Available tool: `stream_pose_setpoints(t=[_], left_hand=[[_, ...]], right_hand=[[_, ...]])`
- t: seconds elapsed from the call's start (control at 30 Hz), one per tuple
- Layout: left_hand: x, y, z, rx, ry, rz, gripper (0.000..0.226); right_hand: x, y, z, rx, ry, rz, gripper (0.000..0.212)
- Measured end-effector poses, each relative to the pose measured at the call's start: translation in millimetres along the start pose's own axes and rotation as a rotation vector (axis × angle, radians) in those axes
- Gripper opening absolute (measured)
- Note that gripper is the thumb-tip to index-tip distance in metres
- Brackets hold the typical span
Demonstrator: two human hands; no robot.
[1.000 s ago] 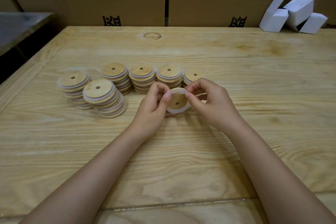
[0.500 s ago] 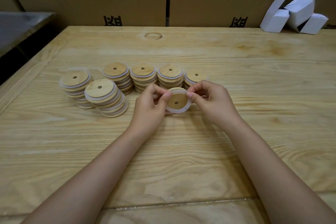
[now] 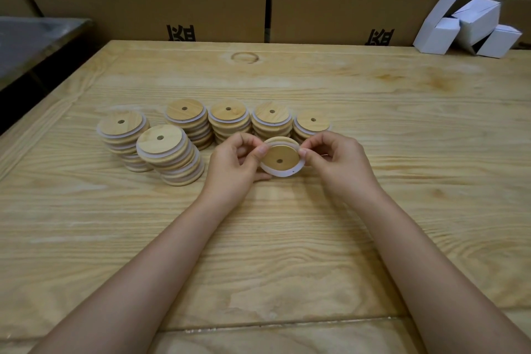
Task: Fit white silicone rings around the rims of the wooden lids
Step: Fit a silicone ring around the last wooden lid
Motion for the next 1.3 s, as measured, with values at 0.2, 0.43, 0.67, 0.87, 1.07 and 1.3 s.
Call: stream_pose_setpoints(t=[0.2,0.43,0.67,0.87,1.07,1.3], left_hand=[[0.1,-3.2,-2.8,0.064,-0.058,0.041,0.015],[1.3,0.4,0.4,0.047,-0.037,-0.019,0.012],[2.6,4.7,4.9,0.118,-0.012,-0.119,0.008],[4.4,17.5,1.3,-0.034,0.009,-0.239,0.012],[0.2,12.4,-1.1,-0.078,0.038,-0.155,0.021],[1.9,13.3,2.2,-0.010,0.042,-0.164,0.021]], right_hand=[[0.7,3.5,0.6,-0.064,0.020,-0.045,0.019],[2.0,4.7,3.9,-0.064,0.012,-0.030,0.016],[4.8,8.4,-3.6,-0.092,-0.051,0.034,0.023],[2.7,0.6,-13.6,-0.019,-0.104,0.020,0.023],[4.0,-2.1,-16.1,-0.045,-0.103,0.055,0.018],[2.8,-1.6,-5.0,-0.166,0.024,0.083,0.017]])
Point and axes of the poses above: each hand's wrist, its own x-axis away from the middle knuckle, its own y-axis out of the palm, z = x × y, the point moved 8 cm from there along -x, towards the middle knuckle, and after that the axes turned 9 degrees about -y, right-handed, at the moved point
